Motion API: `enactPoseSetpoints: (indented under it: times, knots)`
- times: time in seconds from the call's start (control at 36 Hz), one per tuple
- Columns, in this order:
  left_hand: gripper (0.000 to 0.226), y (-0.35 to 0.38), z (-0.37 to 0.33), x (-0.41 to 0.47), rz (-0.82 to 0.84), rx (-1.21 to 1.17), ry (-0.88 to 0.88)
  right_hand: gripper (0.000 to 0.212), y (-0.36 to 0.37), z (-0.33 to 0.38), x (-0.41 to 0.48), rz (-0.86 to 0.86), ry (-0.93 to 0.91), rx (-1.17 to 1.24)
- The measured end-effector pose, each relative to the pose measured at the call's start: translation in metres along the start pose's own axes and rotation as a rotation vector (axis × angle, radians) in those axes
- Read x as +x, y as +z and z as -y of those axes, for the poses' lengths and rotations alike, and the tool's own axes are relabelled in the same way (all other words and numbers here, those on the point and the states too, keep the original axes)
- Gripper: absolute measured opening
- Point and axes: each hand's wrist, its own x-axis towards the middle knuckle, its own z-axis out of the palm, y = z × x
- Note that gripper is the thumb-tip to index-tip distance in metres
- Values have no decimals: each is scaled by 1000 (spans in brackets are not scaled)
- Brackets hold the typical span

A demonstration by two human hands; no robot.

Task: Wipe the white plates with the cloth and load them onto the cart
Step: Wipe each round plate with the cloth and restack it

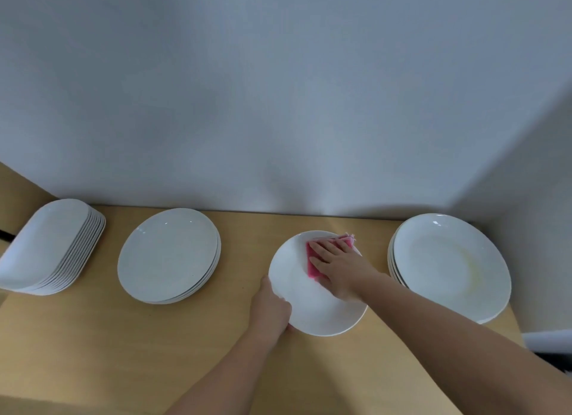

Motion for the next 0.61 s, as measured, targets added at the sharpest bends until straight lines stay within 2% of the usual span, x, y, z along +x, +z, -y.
enactPoseSetpoints:
  times: [0.11, 0.17, 0.22, 0.36, 0.42, 0.5, 0.56, 0.61]
  knots:
    - [45, 1, 0, 2, -5, 28, -5, 71, 5, 10, 0, 77, 72, 58]
    - [44, 0, 0, 2, -10, 32, -15, 85, 6, 13, 1, 110, 69, 90]
    - [42, 0, 1, 3, -8, 43, -12, 89, 9, 14, 0, 114, 35, 114]
    - [43, -1, -1, 4, 4, 71, -16, 67, 9, 17, -11, 133, -113, 156]
    - [44, -1, -2, 3, -1, 72, -15, 56, 4, 21, -19, 107, -135, 253]
    - [42, -4, -3, -3, -16, 127, 12, 44, -13, 24, -38, 32, 24, 486]
    - [44, -8, -4, -6, -45, 230, 58, 26, -27, 24, -52, -65, 154, 707]
    - [50, -11, -5, -10, -90, 353, 109, 23, -42, 22, -65, -177, 241, 881]
